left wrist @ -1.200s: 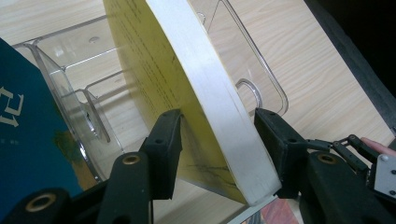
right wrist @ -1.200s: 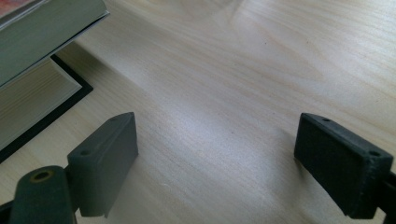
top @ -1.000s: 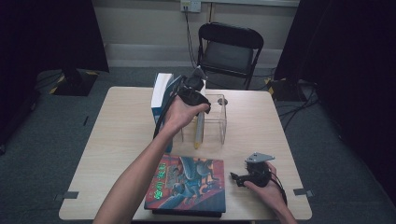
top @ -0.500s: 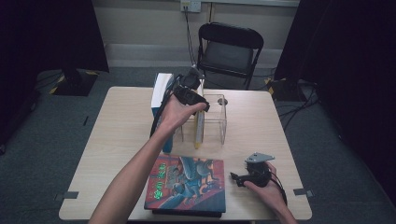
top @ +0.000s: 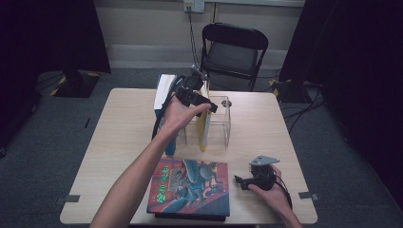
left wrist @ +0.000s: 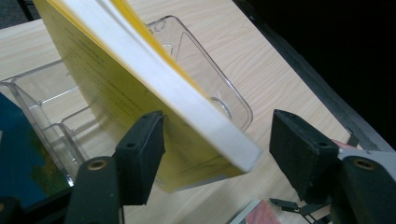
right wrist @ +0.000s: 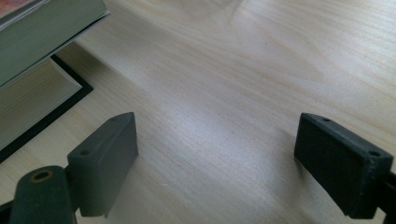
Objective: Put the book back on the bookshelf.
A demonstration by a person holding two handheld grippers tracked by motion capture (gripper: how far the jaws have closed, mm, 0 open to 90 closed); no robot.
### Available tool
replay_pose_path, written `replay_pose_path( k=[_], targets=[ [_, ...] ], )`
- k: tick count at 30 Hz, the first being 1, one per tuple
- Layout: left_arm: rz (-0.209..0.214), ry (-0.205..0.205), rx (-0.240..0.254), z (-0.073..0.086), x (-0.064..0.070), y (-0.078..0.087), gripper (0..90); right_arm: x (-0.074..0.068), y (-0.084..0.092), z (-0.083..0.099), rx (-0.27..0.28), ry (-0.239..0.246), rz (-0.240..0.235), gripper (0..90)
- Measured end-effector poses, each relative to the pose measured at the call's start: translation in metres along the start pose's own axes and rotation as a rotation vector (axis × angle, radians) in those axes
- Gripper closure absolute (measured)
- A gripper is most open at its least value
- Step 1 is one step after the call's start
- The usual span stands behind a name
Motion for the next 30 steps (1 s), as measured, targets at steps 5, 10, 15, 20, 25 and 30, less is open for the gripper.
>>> replay_pose_path(
  k=[5,10,15,20,25,30],
  targets=[
    [-0.002,-0.014,0.0,0.002,0.0,0.002,35.1,0.0,0.0,0.0,0.0,0.001,0.0,13.2],
    [-0.007,-0.03,0.011,0.002,0.003,0.006,34.2,0.0,0.0,0.0,0.0,0.001,0.0,13.1],
    [-0.02,-0.064,0.022,0.003,0.006,0.011,33.2,0.0,0.0,0.0,0.0,0.0,0.0,13.1],
    [-0.02,-0.082,0.039,0.01,0.006,0.014,31.1,0.0,0.0,0.0,0.001,0.001,0.001,13.1],
    [-0.012,-0.11,0.052,0.02,0.004,0.016,35.3,0.0,0.0,0.0,0.001,0.001,0.001,13.1],
    [-0.021,-0.133,0.05,0.028,0.005,0.021,36.4,0.0,0.0,0.0,0.001,0.0,0.001,13.1]
  ],
)
Point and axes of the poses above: each handheld gripper's, and its own axes: y roughly backward along the jaws, z roughly out of its underside, x roughly to its right, the point moved 4 cm from there along -y, roughly forward along the jaws, and after that the axes turned 13 degrees about -y, right-handed, at the moved point
